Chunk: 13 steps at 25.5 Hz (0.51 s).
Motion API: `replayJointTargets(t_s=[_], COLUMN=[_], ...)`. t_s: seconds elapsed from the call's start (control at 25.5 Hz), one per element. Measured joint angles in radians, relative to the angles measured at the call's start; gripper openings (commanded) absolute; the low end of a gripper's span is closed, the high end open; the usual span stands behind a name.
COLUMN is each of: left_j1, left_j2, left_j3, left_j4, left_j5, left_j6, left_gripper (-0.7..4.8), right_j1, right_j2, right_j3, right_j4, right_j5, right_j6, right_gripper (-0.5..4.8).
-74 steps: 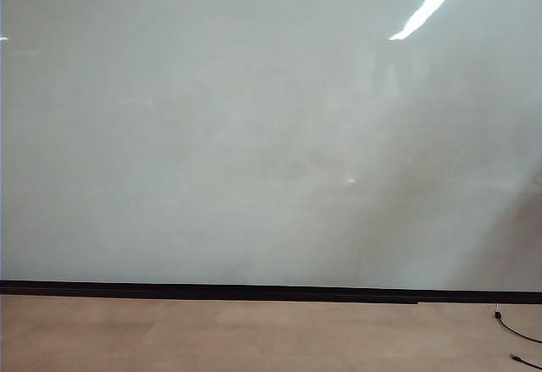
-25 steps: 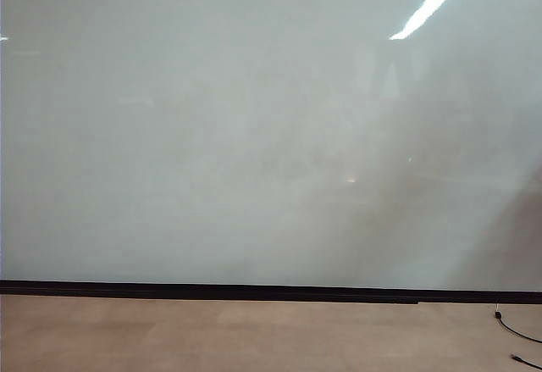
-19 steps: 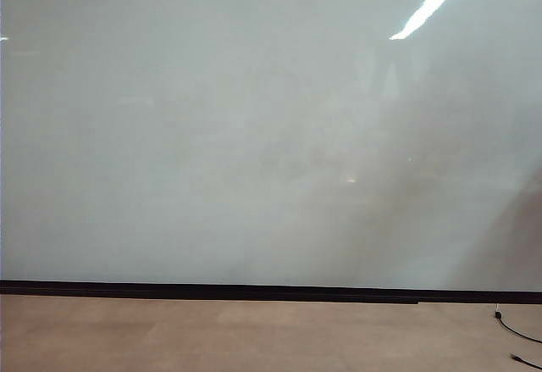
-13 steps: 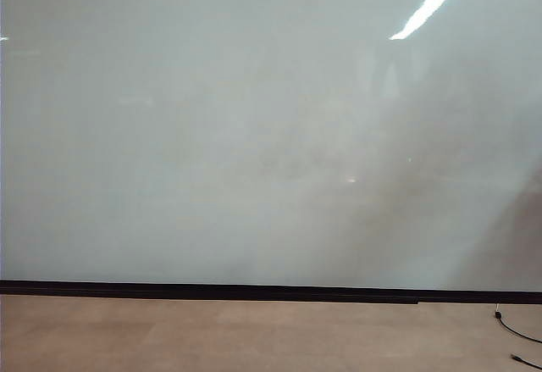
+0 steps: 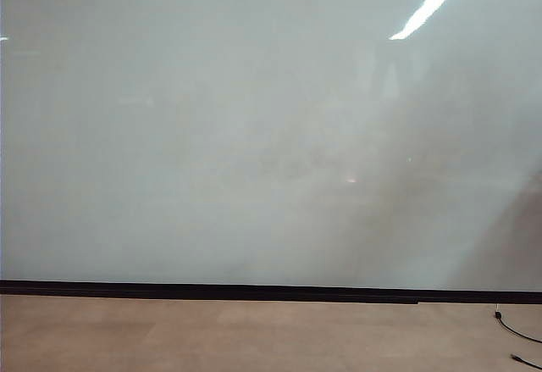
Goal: Pick up the pen on the shelf to the right of the whiteboard and write the letter A.
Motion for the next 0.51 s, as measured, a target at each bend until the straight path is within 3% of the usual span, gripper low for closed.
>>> replayJointTargets(t_s=[0.12,0.24,0.51], left_j1=[0.000,0.000,0.000], left_j2=[0.000,0.000,0.000], left_j3=[0.000,0.000,0.000], left_j4=[0.000,0.000,0.000], left_j5=[0.000,0.000,0.000], left_j6=[0.000,0.000,0.000], left_gripper=[-0.05,-0.05,-0.05], right_j1=[0.000,0.000,0.000], right_j2=[0.000,0.000,0.000], right_j3=[0.000,0.000,-0.002], right_j4=[0.000,0.000,0.007], right_j5=[0.000,0.001,0.000], right_j6=[0.000,-0.001,0.000], right_gripper=[1.13,-0.08,-0.08])
